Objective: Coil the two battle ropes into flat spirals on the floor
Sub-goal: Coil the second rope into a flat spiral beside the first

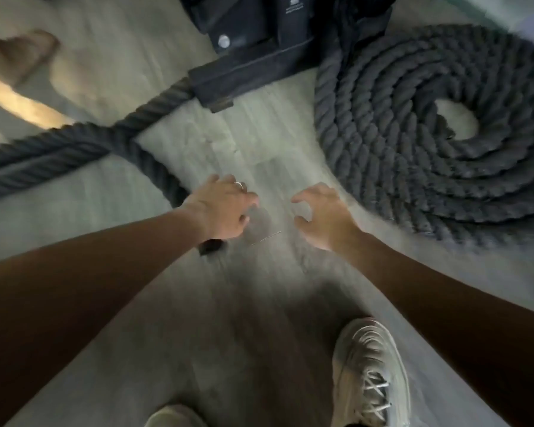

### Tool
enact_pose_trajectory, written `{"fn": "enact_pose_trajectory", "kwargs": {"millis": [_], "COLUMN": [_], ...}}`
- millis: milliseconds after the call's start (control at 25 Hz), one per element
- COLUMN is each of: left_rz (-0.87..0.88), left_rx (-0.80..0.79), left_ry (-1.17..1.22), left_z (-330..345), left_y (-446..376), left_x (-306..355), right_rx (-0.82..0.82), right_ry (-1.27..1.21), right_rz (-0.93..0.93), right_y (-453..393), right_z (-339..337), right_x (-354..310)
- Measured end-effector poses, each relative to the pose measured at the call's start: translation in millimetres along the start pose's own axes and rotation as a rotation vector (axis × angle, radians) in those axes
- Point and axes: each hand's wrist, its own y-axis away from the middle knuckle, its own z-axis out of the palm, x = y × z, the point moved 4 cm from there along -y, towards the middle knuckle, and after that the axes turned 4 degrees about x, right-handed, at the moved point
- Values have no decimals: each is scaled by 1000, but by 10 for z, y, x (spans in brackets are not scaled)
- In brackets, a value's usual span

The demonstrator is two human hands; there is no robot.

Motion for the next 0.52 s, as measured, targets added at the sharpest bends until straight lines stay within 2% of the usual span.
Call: {"fn": "enact_pose_trajectory", "kwargs": {"millis": [80, 200, 280, 360, 440, 520], "left_rz": [-111, -310, -369, -396, -378, -308], "left_rx": [-21, -109, -100, -74, 5, 56], "left_ry": [-46, 58, 74, 70, 45, -2], "left_z": [53, 140, 297, 505, 709, 861], "left_y": [494, 1169, 1476, 1615, 1572, 1426], "left_x": [-512, -1172, -1382, -1428, -1336, -1164], "right_rx": [-147, -305, -293, -214, -195, -266], "right_ry": [-56, -148, -164, -57, 33, 71], "right_rz": [-87, -134, -44, -50, -230, -383], "right_y": [-67, -117, -155, -156, -55, 46], "right_z": [390, 989, 1279, 1465, 1504, 1386], "right_x": [-518, -1321, -1628, -1710, -1682, -1579]}}
